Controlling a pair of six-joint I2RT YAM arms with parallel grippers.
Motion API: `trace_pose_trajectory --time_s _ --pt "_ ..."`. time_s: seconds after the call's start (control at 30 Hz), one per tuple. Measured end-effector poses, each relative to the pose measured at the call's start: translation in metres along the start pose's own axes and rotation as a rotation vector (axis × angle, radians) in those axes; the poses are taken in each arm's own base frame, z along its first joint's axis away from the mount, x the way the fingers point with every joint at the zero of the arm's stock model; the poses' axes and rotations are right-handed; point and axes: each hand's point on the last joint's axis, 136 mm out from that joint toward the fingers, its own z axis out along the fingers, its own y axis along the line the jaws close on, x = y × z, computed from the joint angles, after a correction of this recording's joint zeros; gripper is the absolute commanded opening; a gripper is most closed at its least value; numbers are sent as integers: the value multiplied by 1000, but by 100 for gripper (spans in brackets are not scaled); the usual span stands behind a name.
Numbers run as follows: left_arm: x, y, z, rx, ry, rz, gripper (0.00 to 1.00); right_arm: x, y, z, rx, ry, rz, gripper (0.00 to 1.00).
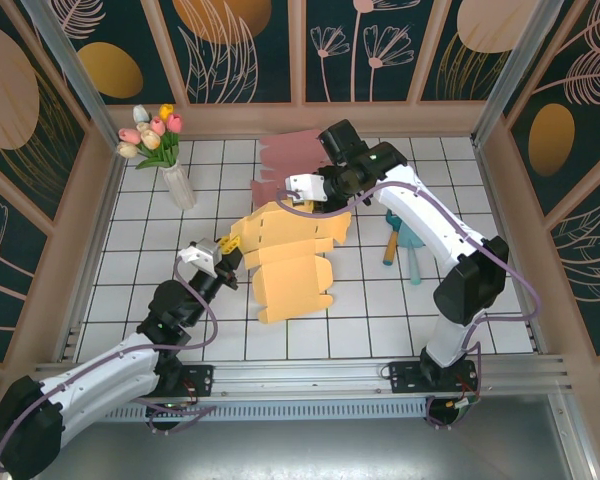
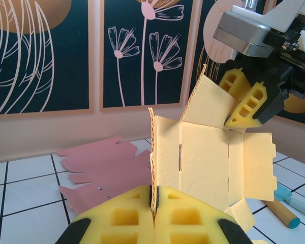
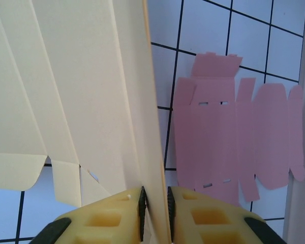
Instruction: Fold the paper box
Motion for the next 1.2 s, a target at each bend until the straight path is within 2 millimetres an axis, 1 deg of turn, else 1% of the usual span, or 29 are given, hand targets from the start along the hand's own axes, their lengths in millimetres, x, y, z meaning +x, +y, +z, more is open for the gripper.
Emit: trace_pose_trajectory --time_s 0.37,0.7,0.77,0.87,0.9,0.93,0.97,1.0,1.03,1.13,1.2 --pt "1 0 0 0 4 0 0 3 9 -4 -6 2 5 24" --pt "1 0 0 -1 4 0 0 -3 11 -11 -7 -26 2 24" --pt "1 0 0 -1 4 0 0 -2 14 -11 -13 -27 3 20" --pt "3 1 1 -9 11 2 0 -1 18 -11 -28 -25 6 4" --pt "5 2 1 -11 16 2 0 -1 19 -11 -33 -23 10 0" --pt "6 2 2 -14 19 2 1 0 20 -12 -35 -20 13 0" --pt "6 3 2 -17 21 3 6 0 21 -12 -37 -19 18 0" --pt "7 4 2 -23 24 3 17 1 22 -12 -39 -16 22 0" --pt "7 4 3 -28 27 2 25 2 23 -11 -41 -13 24 0" --pt "4 7 6 -46 36 -27 31 11 25 -8 -38 27 38 0" --pt "-1 8 7 -60 35 -53 31 19 26 -5 -37 55 55 0"
